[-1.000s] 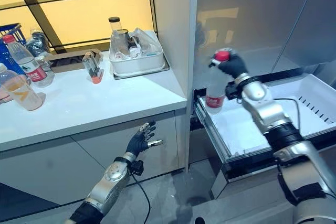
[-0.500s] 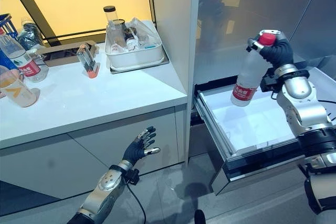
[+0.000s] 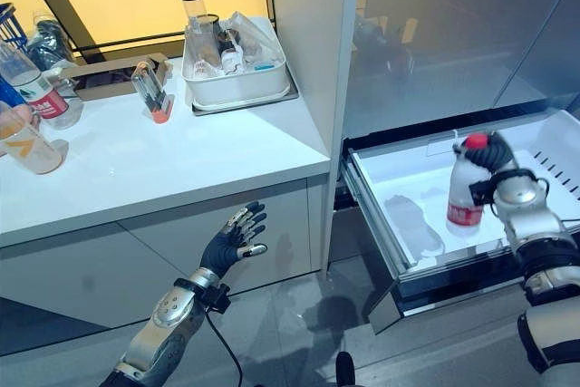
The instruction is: Take the drinks into the refrigerator
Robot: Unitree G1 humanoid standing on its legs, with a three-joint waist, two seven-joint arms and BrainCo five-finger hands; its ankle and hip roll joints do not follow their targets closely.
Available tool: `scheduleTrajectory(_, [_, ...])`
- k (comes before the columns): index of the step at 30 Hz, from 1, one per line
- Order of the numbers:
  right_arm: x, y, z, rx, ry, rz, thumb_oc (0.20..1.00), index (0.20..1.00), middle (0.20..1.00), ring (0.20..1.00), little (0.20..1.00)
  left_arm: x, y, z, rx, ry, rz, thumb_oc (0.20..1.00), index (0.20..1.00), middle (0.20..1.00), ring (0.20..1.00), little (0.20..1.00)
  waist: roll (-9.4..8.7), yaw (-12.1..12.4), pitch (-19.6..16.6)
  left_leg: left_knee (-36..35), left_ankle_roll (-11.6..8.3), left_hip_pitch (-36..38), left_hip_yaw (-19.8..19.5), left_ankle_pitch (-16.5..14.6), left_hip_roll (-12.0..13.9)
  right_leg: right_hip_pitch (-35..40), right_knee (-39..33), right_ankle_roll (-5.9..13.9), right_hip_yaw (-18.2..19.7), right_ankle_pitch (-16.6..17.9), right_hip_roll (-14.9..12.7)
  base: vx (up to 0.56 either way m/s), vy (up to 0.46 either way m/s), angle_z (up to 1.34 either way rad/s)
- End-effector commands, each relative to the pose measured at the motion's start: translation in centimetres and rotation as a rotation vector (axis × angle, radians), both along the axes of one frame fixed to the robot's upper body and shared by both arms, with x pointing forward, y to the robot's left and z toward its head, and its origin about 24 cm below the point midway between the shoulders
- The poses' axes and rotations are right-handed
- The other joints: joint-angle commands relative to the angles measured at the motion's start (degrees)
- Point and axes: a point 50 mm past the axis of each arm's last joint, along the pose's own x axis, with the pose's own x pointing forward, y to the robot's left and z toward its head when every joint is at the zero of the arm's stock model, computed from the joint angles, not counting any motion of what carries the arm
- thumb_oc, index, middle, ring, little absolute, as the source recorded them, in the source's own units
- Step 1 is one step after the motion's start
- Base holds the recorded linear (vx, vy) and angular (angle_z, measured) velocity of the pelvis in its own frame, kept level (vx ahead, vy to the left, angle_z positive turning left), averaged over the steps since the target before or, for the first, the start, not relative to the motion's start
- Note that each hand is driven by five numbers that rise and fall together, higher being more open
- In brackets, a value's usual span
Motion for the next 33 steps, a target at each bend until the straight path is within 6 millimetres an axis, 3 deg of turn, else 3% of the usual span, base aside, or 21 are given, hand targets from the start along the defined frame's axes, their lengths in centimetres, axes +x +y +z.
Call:
scheduleTrajectory(1, [3.1, 1.4, 5.7, -0.298, -0.085, 0.029, 0.200, 0.200, 0.200, 0.200, 0.200, 0.1, -0.8, 3.5, -0.047, -0.167, -0.083, 1.000, 1.000, 1.000, 1.000, 1.000, -4.67, 1.9, 1.1, 1.5, 3.04, -6.6, -2.8, 1.2, -3.5, 1.5, 2.2, 2.25, -3.5, -4.1, -1.4, -0.09, 0.017, 0.01])
scheduleTrajectory(4, [3.5, 2.1, 4.5, -0.535, 0.018, 0.066, 0.200, 0.200, 0.200, 0.200, 0.200, 0.3, -1.0, 4.1, -0.050, -0.194, -0.089, 1.000, 1.000, 1.000, 1.000, 1.000, -4.38, 2.4, 2.5, 1.5, 3.14, -8.1, -3.5, 1.9, -3.7, 0.0, 2.8, 2.19, -4.0, -4.0, -1.6, -0.06, 0.008, 0.20])
scheduleTrajectory(5, [3.5, 2.1, 4.6, -0.537, 0.018, 0.067, 0.200, 0.200, 0.200, 0.200, 0.200, 0.3, -1.0, 4.1, -0.051, -0.194, -0.088, 1.000, 1.000, 1.000, 1.000, 1.000, -4.36, 2.3, 2.4, 1.5, 3.14, -8.2, -3.6, 1.9, -3.7, 0.0, 2.8, 2.19, -4.1, -4.0, -1.6, -0.02, 0.013, 0.34])
scheduleTrajectory(6, [3.4, 2.5, 2.6, -0.644, 0.113, 0.103, 0.200, 0.200, 0.200, 0.200, 0.200, 0.4, -1.2, 4.6, -0.056, -0.217, -0.087, 1.000, 1.000, 1.000, 1.000, 1.000, -4.18, 2.9, 3.2, 1.4, 3.22, -8.8, -4.1, 2.1, -3.9, -0.3, 2.9, 2.20, -4.4, -3.9, -1.8, -0.02, 0.013, 0.28])
scheduleTrajectory(9, [3.3, 3.7, -0.4, -0.751, 0.243, 0.170, 0.200, 0.200, 0.200, 0.200, 0.200, 0.6, -1.3, 5.2, -0.066, -0.247, -0.078, 1.000, 1.000, 1.000, 1.000, 1.000, -3.96, 3.6, 4.4, 1.4, 3.33, -9.7, -4.9, 2.4, -4.3, -0.9, 3.1, 2.11, -5.1, -3.9, -2.1, -0.04, 0.008, 0.12])
scheduleTrajectory(13, [3.7, 6.9, -2.7, -0.835, 0.321, 0.290, 0.200, 0.200, 0.200, 0.200, 0.200, 1.1, -0.9, 5.9, -0.066, -0.279, -0.045, 1.000, 1.000, 1.000, 1.000, 1.000, -3.80, 4.4, 6.0, 1.6, 3.37, -11.1, -5.3, 2.8, -4.6, -2.1, 3.5, 2.02, -5.2, -3.8, -2.3, -0.05, 0.003, 0.08])
scheduleTrajectory(16, [4.3, 9.6, -3.4, -0.812, 0.301, 0.351, 0.200, 0.200, 0.200, 0.200, 0.200, 1.3, -0.8, 6.5, -0.082, -0.301, -0.014, 1.000, 1.000, 1.000, 1.000, 1.000, -3.48, 4.8, 7.1, 1.7, 3.41, -12.2, -5.6, 3.3, -4.7, -3.2, 3.7, 1.95, -5.3, -3.5, -2.5, -0.06, 0.006, -0.03])
scheduleTrajectory(17, [4.3, 9.7, -3.4, -0.811, 0.300, 0.351, 0.200, 0.200, 0.200, 0.200, 0.200, 1.3, -0.8, 6.5, -0.082, -0.301, -0.013, 1.000, 1.000, 1.000, 1.000, 1.000, -3.52, 4.7, 7.1, 1.8, 3.41, -12.3, -5.6, 3.3, -4.7, -3.3, 3.7, 1.95, -5.4, -3.5, -2.5, -0.05, 0.004, -0.01])
scheduleTrajectory(22, [2.3, 10.9, -8.5, -0.656, 0.450, 0.349, 0.200, 0.200, 0.200, 0.200, 0.200, 1.2, -1.5, 7.7, -0.127, -0.351, -0.033, 1.000, 1.000, 1.000, 1.000, 1.000, -2.61, 6.1, 8.2, 1.6, 3.38, -13.4, -6.4, 3.9, -5.0, -3.9, 3.4, 1.98, -6.3, -3.3, -2.9, -0.02, 0.003, 0.10])
scheduleTrajectory(24, [1.9, 11.0, -9.3, -0.588, 0.462, 0.326, 0.200, 0.200, 0.200, 0.200, 0.200, 1.3, -1.7, 7.9, -0.138, -0.356, -0.039, 1.000, 1.000, 1.000, 1.000, 1.000, -2.35, 6.5, 8.3, 1.6, 3.39, -13.4, -6.7, 4.0, -5.0, -3.7, 3.2, 1.99, -6.5, -3.3, -3.0, 0.01, 0.005, 0.06])
scheduleTrajectory(25, [1.2, 11.1, -10.4, -0.502, 0.481, 0.292, 0.827, 0.827, 0.827, 0.827, 0.827, 1.3, -2.0, 8.0, -0.151, -0.360, -0.052, 1.000, 1.000, 1.000, 1.000, 1.000, -1.95, 7.0, 8.3, 1.6, 3.39, -13.4, -7.0, 4.0, -5.1, -3.4, 3.0, 2.02, -6.8, -3.3, -3.2, 0.01, 0.004, 0.04])
scheduleTrajectory(26, [1.2, 11.1, -10.4, -0.501, 0.481, 0.292, 1.000, 1.000, 1.000, 1.000, 1.000, 1.3, -2.0, 8.0, -0.150, -0.360, -0.053, 1.000, 1.000, 1.000, 1.000, 1.000, -1.98, 7.0, 8.3, 1.5, 3.39, -13.4, -7.0, 4.0, -5.1, -3.4, 3.0, 2.02, -6.9, -3.3, -3.2, 0.01, 0.005, 0.05])
scheduleTrajectory(27, [1.0, 11.1, -10.8, -0.441, 0.476, 0.267, 1.000, 1.000, 1.000, 1.000, 1.000, 1.3, -2.1, 8.1, -0.159, -0.361, -0.055, 1.000, 1.000, 1.000, 1.000, 1.000, -1.79, 7.3, 8.2, 1.5, 3.40, -13.3, -7.2, 4.0, -5.1, -3.2, 2.9, 2.09, -7.0, -3.3, -3.3, 0.01, 0.000, 0.15])
scheduleTrajectory(30, [2.1, 12.2, -9.4, -0.294, 0.362, 0.229, 1.000, 1.000, 1.000, 1.000, 1.000, 1.3, -1.9, 8.2, -0.174, -0.362, -0.034, 1.000, 1.000, 1.000, 1.000, 1.000, -1.73, 7.7, 8.1, 1.3, 3.34, -13.0, -7.5, 3.9, -5.2, -2.7, 2.5, 2.15, -7.1, -3.4, -3.4, 0.01, 0.009, 0.12])
scheduleTrajectory(33, [2.6, 11.5, -7.9, -0.070, 0.212, 0.144, 1.000, 1.000, 1.000, 1.000, 1.000, 1.5, -1.4, 7.8, -0.146, -0.361, 0.000, 1.000, 1.000, 1.000, 1.000, 1.000, -2.07, 7.0, 7.9, 1.2, 3.27, -12.7, -7.3, 3.8, -5.1, -2.5, 2.4, 2.27, -7.2, -3.4, -3.4, 0.00, 0.000, 0.00])
